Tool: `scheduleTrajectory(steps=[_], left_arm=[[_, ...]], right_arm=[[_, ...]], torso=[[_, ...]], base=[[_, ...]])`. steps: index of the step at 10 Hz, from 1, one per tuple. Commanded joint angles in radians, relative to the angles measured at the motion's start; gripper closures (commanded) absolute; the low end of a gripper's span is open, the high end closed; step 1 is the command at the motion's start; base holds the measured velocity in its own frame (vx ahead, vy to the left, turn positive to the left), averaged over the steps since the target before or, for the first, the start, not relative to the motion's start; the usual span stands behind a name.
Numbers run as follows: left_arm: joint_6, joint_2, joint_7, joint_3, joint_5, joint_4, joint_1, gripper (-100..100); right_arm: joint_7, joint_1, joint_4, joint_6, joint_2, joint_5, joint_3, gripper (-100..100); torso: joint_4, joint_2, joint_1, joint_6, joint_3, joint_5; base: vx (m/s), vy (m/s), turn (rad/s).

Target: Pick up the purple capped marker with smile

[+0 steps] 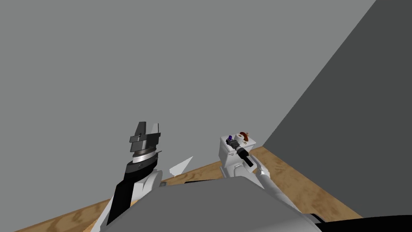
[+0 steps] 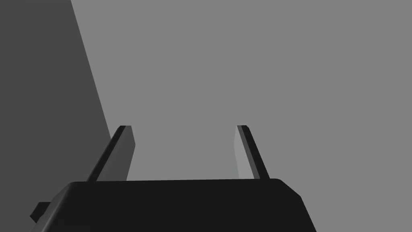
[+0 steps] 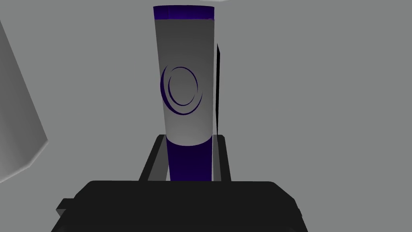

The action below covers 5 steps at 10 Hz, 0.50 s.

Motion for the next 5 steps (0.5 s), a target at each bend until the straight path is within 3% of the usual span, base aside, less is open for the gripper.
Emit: scheduleTrajectory(steps=[1,3,4,5], left_arm=[[0.000,0.000,0.000,0.000,0.000,0.000,0.000,0],[0.000,0.000,0.000,0.000,0.000,0.000,0.000,0],[0.000,0.000,0.000,0.000,0.000,0.000,0.000,0],[0.000,0.000,0.000,0.000,0.000,0.000,0.000,0]], right_arm=[[-0.001,0.046,-0.050,0.006,0.005,0.003,-0.001,100],[-0.001,0.046,-0.091,0.006,0.005,0.003,-0.001,100],[-0.021,0.092,-0.124,0.034,0.016,0.024,-0.001,100],[-0.021,0.109,-0.139,0.034,0.016,0.024,-0.001,100]], torso=[[0.000,0.000,0.000,0.000,0.000,0.000],[0.001,0.004,0.000,-0.001,0.002,0.000],[0.002,0.005,0.001,-0.001,0.003,0.001],[0.001,0.002,0.000,0.000,0.001,0.000]], base=[[0.039,-0.010,-0.006],[-0.001,-0.006,0.000],[0.075,-0.013,-0.059],[0.098,-0.017,-0.047]])
